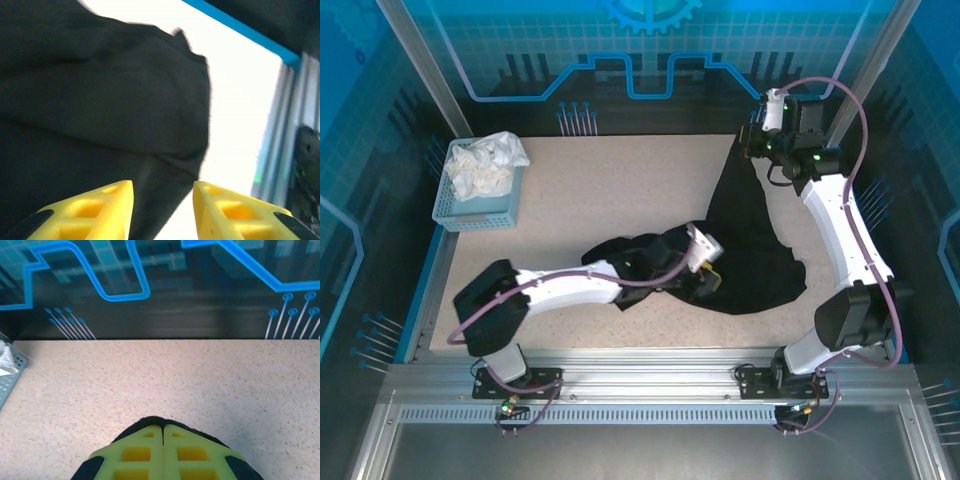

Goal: Fold the inside-out t-shirt

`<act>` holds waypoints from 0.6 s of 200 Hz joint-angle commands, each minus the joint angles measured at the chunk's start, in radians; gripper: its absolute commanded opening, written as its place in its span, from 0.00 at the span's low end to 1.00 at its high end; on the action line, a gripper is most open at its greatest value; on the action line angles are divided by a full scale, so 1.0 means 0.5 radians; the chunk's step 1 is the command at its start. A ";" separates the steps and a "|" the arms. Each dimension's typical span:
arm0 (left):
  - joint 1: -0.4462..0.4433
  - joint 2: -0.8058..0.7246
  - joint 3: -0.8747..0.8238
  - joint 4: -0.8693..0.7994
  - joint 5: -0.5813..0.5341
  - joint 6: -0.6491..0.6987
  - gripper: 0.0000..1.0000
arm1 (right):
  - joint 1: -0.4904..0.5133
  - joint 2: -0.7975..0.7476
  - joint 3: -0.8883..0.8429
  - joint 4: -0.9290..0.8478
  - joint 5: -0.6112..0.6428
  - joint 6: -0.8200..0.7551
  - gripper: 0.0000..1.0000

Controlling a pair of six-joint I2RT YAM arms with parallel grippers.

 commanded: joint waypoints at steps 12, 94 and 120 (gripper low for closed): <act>-0.157 0.352 0.315 0.052 0.232 0.390 0.43 | -0.119 0.075 0.100 -0.106 -0.137 -0.032 0.00; -0.200 0.871 0.713 -0.423 0.236 0.781 0.44 | -0.229 0.079 0.052 -0.077 -0.246 0.020 0.00; -0.184 0.919 0.707 -0.520 0.157 0.866 0.34 | -0.248 0.072 0.052 -0.083 -0.249 0.023 0.00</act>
